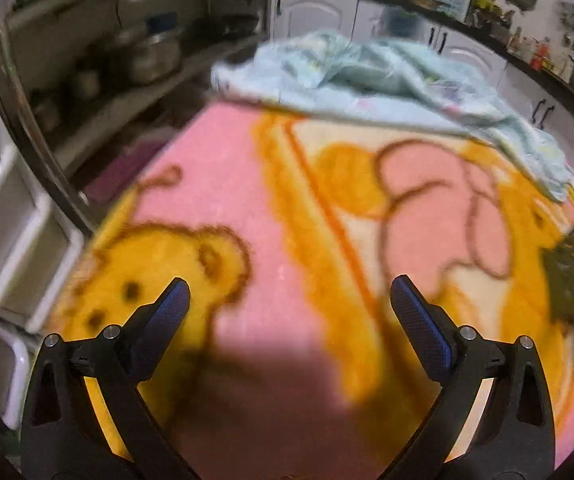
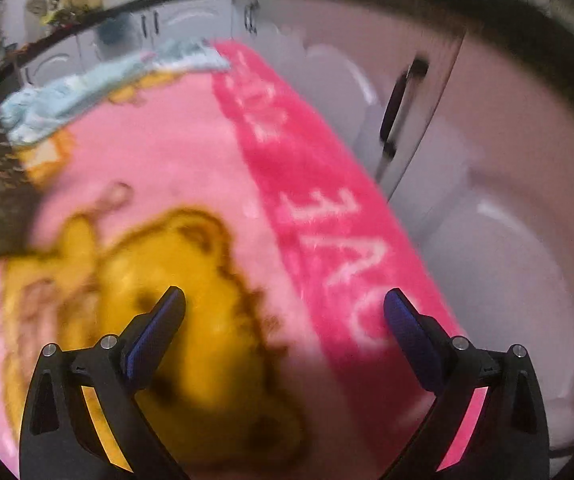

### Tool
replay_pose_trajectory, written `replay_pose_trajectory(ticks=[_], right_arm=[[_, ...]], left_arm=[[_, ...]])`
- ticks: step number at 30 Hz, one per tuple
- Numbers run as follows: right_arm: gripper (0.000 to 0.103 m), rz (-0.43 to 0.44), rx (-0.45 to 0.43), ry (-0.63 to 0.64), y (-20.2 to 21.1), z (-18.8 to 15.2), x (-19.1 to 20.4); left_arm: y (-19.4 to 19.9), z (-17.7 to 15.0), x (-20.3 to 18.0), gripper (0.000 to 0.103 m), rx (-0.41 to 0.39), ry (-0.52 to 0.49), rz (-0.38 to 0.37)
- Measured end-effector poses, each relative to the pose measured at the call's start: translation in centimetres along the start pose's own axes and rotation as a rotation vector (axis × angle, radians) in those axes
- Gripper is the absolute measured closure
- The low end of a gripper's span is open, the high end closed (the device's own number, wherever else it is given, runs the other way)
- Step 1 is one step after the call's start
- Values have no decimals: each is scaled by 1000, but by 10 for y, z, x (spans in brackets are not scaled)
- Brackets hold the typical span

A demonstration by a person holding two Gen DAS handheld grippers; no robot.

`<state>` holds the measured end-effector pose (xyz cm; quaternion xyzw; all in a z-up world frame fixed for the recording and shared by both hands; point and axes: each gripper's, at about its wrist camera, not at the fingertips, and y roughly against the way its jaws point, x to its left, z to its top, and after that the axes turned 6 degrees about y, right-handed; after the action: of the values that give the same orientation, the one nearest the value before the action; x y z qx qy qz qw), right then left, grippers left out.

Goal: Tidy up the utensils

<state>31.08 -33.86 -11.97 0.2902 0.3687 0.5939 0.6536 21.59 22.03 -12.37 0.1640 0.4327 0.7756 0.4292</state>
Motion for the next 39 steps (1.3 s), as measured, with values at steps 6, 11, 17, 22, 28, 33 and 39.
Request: replay_pose_trajectory(ticks=[6,11,17,22,28,33,39], right_arm=[[5,59,-10,-55,-4,-4,-8],[5,58,-11,-54,-2,-4,-7],[5,58,-11,-54,-2,-4,-8],[5,57,-11,-53,-2,-4,-7],[5,57,-11,-53,-2,-5,-7],[5,57,-11,-53,-2,-5,-7],[5,57,-11,-53,-2,-5,-7]], left_arm=[[0,-4,-8,10,0,-36,43],[2,-5,-8,10,0,-45,54],[0,-2,-9,10,1,-47,57],[0,-2,-9,10,1,-46,56],[0,-2,-8,10,1,-46,56],[0,-2,-8,10,1,-46,56],[1,-2,-11,10,1,-46,56]])
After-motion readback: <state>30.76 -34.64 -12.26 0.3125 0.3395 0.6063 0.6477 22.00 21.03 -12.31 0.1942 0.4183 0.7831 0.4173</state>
